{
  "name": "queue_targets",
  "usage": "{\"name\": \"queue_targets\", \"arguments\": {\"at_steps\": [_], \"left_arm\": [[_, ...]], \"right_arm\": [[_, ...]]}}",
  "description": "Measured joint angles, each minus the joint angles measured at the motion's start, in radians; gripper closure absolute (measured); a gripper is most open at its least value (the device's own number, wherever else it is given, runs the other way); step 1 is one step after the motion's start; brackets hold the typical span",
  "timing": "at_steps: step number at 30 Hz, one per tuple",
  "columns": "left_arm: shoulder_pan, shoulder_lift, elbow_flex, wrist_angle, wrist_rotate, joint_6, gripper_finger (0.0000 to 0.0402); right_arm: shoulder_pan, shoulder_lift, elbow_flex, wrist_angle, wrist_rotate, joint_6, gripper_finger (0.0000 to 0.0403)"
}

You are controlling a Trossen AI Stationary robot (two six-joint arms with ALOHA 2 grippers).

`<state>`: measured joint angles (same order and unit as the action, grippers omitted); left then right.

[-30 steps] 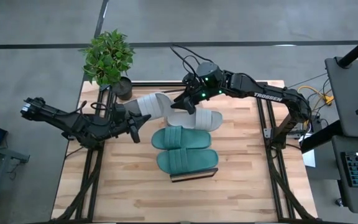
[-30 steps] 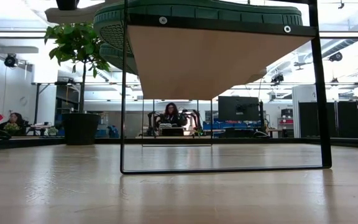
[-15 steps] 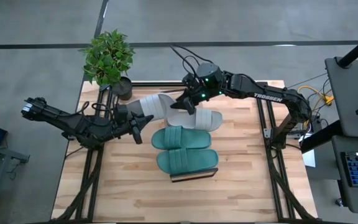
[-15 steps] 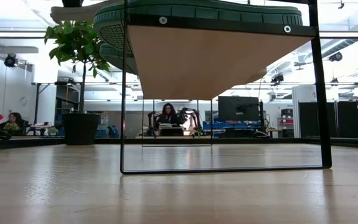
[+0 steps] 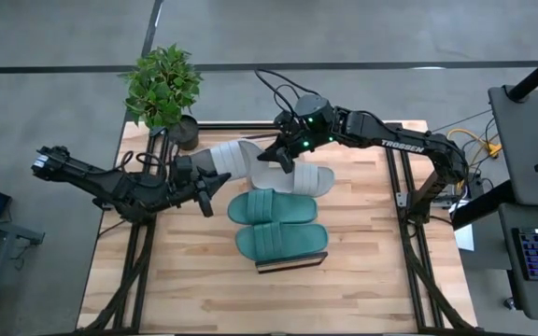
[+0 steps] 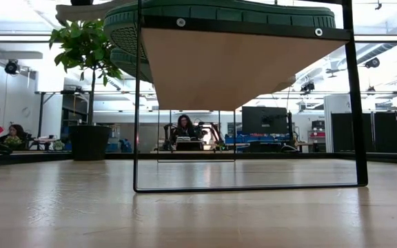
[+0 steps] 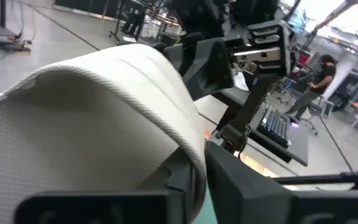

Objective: Pick and place slides into the shelf
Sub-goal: Put the gray slipper on the shelf

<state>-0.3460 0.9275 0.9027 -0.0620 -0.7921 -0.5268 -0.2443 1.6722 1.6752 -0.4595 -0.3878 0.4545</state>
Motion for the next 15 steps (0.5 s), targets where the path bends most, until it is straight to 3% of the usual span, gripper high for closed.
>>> {"name": "queue_targets", "arguments": {"at_steps": [4, 9, 15], "left_arm": [[0.0, -0.013, 0.0, 0.002, 0.032, 0.019, 0.0319], [0.0, -0.042, 0.0, 0.006, 0.042, 0.073, 0.0204], [0.0, -0.1, 0.002, 0.008, -0.01, 0.118, 0.0094]], "right_arm": [[-0.011, 0.0, 0.0, -0.005, 0.011, -0.002, 0.0379], [-0.037, 0.0, 0.0, -0.02, 0.012, -0.003, 0.0379], [-0.075, -0.012, -0.002, -0.115, 0.019, -0.031, 0.0379]]}}
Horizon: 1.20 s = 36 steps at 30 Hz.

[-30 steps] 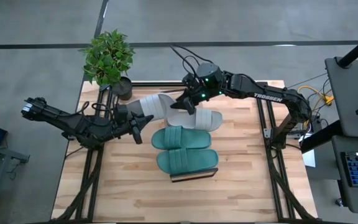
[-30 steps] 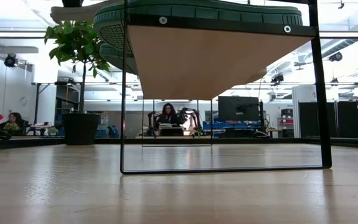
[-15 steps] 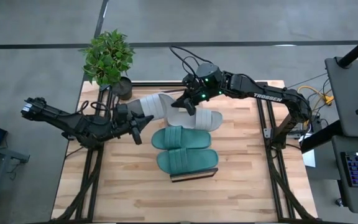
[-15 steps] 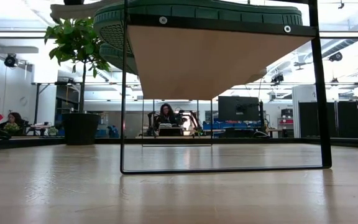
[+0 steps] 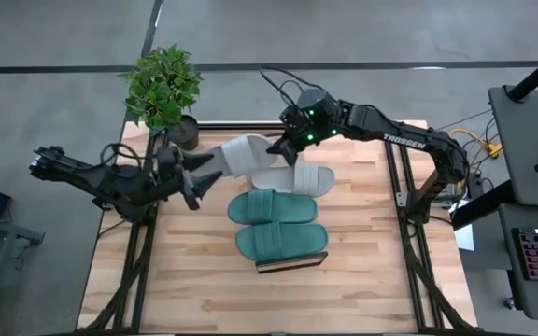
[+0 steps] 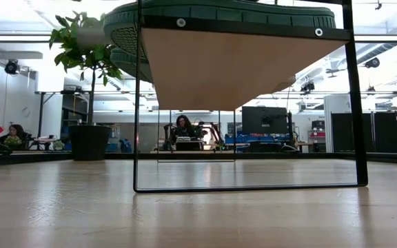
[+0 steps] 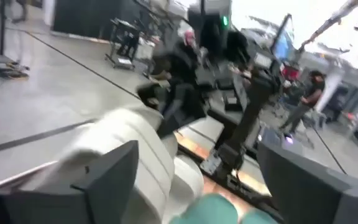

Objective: Pick and place slides into the shelf
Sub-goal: Put the gray slipper on the shelf

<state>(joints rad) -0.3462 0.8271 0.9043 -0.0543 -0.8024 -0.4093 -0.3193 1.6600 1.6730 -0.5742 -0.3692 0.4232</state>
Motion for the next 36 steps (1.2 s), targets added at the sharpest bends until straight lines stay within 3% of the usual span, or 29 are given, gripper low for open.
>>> {"name": "queue_targets", "arguments": {"at_steps": [4, 10, 17, 24, 36], "left_arm": [[0.0, -0.057, 0.0, -0.002, -0.065, 0.03, 0.0074], [0.0, -0.124, 0.0, -0.006, -0.127, 0.132, 0.0073], [0.0, -0.16, -0.017, -0.007, -0.16, 0.164, 0.0073], [0.0, -0.157, -0.036, -0.008, -0.17, 0.164, 0.0073], [0.0, -0.165, -0.043, -0.008, -0.175, 0.164, 0.0073]], "right_arm": [[-0.042, -0.031, -0.001, -0.098, 0.039, -0.029, 0.0379], [-0.114, -0.095, 0.0, -0.142, 0.059, -0.039, 0.0379], [-0.206, -0.155, -0.023, -0.309, 0.061, -0.06, 0.0383], [-0.273, -0.2, -0.115, -0.322, 0.052, -0.053, 0.0383], [-0.281, -0.244, -0.27, -0.353, 0.026, -0.033, 0.0383]]}}
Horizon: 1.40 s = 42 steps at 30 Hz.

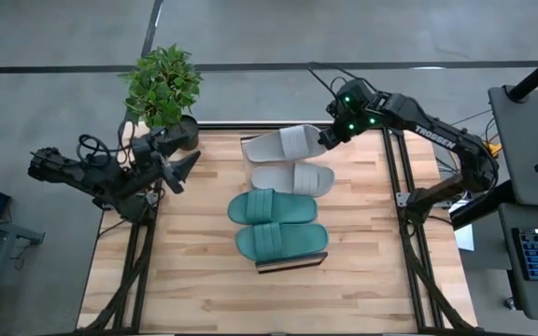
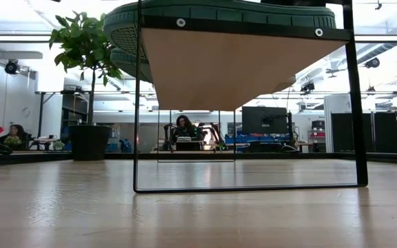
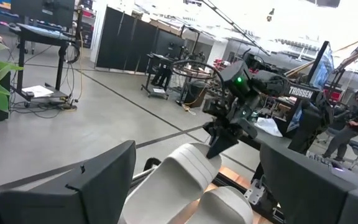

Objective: Pick and place slides into the shelf
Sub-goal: Put the gray slipper on the shelf

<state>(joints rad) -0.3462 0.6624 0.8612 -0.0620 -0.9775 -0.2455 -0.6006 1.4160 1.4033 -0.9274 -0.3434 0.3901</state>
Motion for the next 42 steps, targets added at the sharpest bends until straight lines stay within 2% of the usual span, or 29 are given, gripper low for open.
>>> {"name": "queue_targets", "arguments": {"at_steps": [7, 13, 23, 28, 42], "left_arm": [[0.0, -0.012, 0.0, 0.0, -0.004, 0.0, 0.0073], [0.0, -0.013, -0.001, 0.0, -0.009, 0.0, 0.0073], [0.0, -0.013, -0.001, 0.0, -0.029, 0.02, 0.0073], [0.0, -0.013, -0.001, 0.0, -0.03, 0.02, 0.0073], [0.0, -0.025, -0.001, 0.0, -0.035, 0.027, 0.0073]], "right_arm": [[-0.041, -0.051, -0.084, -0.001, -0.013, -0.003, 0.0384], [-0.094, -0.087, -0.138, -0.001, -0.077, -0.03, 0.0384], [-0.099, -0.017, -0.15, -0.004, -0.213, -0.043, 0.0384], [-0.099, 0.023, -0.148, -0.004, -0.218, -0.058, 0.0384], [-0.099, 0.025, -0.162, -0.016, -0.217, -0.054, 0.0379]]}}
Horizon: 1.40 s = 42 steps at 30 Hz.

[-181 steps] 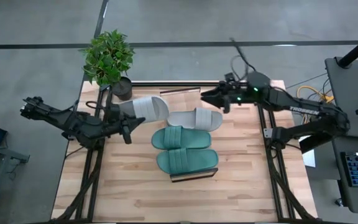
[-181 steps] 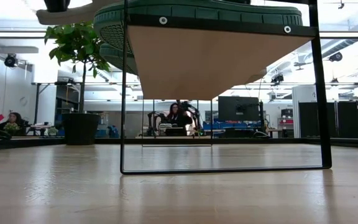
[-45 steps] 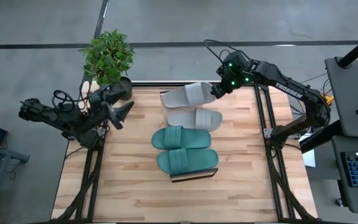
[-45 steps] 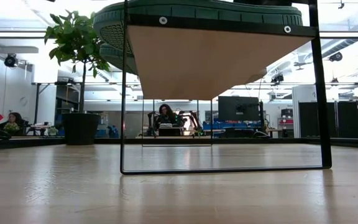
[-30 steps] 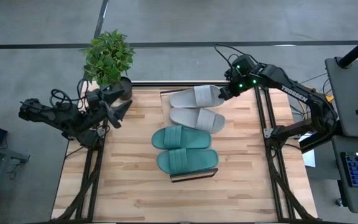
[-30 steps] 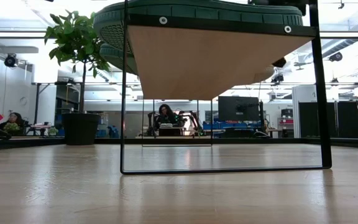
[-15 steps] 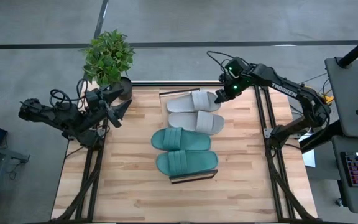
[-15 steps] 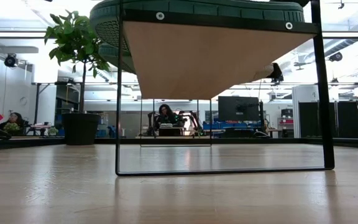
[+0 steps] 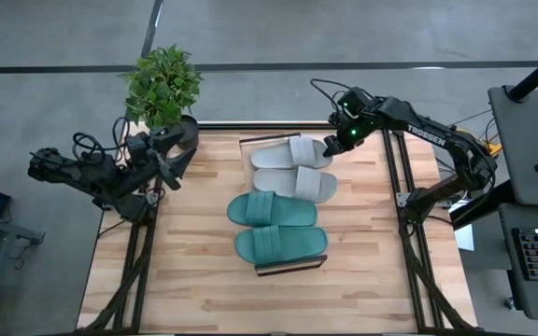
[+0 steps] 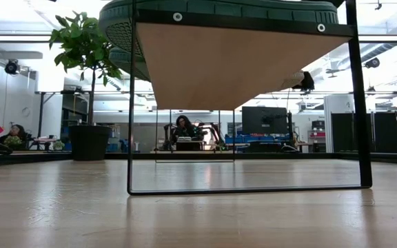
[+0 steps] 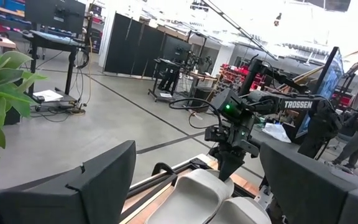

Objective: Pick and place slides into the shelf
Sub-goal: Put the gray slipper on the shelf

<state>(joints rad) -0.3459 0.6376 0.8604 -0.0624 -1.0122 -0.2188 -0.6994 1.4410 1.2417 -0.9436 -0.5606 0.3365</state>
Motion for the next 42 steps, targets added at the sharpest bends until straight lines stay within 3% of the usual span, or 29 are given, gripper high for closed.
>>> {"name": "queue_targets", "arguments": {"at_steps": [7, 23, 42], "left_arm": [[0.0, -0.006, 0.0, -0.008, 0.0, 0.0, 0.0073], [0.0, -0.006, 0.0, -0.008, 0.0, -0.001, 0.0073], [0.0, -0.006, 0.0, -0.008, 0.001, -0.001, 0.0073]], "right_arm": [[0.0, 0.001, 0.009, -0.002, 0.004, 0.01, 0.0354], [0.002, 0.001, 0.049, 0.003, 0.017, 0.026, 0.0207], [0.002, 0.0, 0.215, -0.077, 0.028, 0.048, 0.016]]}}
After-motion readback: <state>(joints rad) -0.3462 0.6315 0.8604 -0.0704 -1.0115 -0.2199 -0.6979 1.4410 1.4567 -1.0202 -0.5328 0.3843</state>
